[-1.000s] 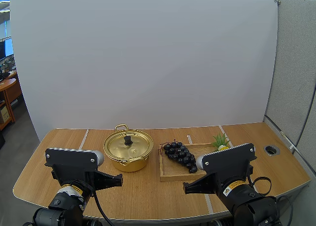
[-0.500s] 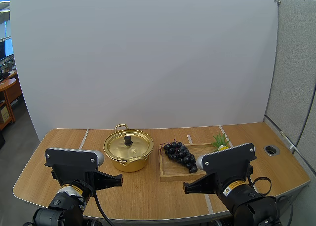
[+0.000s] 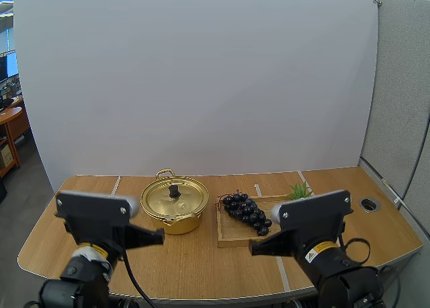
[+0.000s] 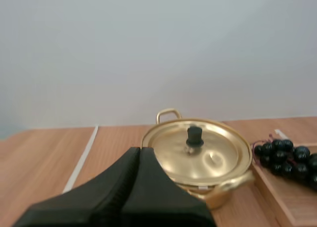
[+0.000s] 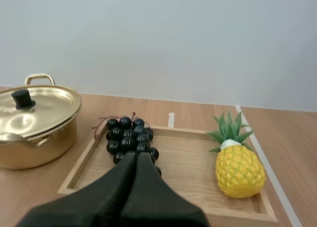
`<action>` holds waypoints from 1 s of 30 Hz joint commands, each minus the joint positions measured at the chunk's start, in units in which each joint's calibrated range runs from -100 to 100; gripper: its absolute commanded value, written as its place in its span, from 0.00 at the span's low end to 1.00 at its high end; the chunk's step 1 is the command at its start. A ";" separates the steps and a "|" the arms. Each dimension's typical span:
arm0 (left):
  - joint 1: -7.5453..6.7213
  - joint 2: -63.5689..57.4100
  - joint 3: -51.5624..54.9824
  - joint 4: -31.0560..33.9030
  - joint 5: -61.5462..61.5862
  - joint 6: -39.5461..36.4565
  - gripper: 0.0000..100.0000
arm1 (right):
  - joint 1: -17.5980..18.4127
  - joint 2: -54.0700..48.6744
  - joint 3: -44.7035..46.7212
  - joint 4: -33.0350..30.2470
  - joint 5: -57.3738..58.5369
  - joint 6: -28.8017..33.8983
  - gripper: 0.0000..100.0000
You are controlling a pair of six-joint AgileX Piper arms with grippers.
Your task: Open the pot, put the pineapple inside, and close it
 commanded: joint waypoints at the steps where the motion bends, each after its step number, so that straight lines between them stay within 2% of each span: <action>1: 0.11 -0.27 -4.98 0.52 -1.37 0.48 0.00 | -0.20 -0.39 -5.75 0.66 -1.40 -0.05 0.00; 12: 0.11 -0.27 -25.29 0.52 -0.47 0.48 0.00 | -0.20 -0.39 -30.01 0.66 19.15 -0.05 0.00; 20: 0.11 -0.27 -38.63 0.52 11.25 0.48 0.00 | -0.20 -0.39 -45.54 0.66 38.25 -0.05 0.00; 25: 0.11 -0.27 -49.19 0.52 26.29 0.48 0.00 | -0.20 -0.39 -54.99 0.55 50.20 -0.05 0.00; 30: 0.11 -0.27 -57.73 0.52 47.66 0.48 0.00 | -0.20 -0.39 -62.12 0.44 59.94 -0.05 0.00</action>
